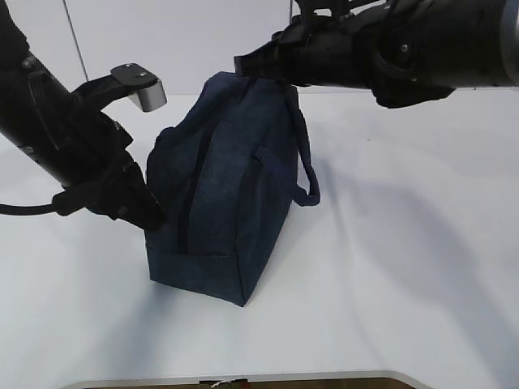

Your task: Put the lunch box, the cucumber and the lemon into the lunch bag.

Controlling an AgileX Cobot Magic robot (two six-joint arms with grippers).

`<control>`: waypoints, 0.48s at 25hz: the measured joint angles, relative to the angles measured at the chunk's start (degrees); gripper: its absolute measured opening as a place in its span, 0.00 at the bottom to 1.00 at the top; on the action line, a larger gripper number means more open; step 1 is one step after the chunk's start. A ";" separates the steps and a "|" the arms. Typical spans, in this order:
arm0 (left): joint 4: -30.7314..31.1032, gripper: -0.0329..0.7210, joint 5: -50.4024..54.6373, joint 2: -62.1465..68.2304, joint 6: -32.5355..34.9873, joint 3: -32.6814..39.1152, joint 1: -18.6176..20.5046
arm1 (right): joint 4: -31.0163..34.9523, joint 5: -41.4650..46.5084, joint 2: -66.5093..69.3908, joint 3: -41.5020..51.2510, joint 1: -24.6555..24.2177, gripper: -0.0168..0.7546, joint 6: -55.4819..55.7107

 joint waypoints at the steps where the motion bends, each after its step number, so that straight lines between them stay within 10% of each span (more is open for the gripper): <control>1: 0.00 0.03 0.00 0.00 0.00 0.00 0.00 | 0.11 0.00 0.35 -0.33 -0.27 0.03 0.00; 12: -0.13 0.05 0.92 0.00 -4.28 -0.46 0.00 | 0.32 -5.69 1.36 -3.66 -0.99 0.03 0.85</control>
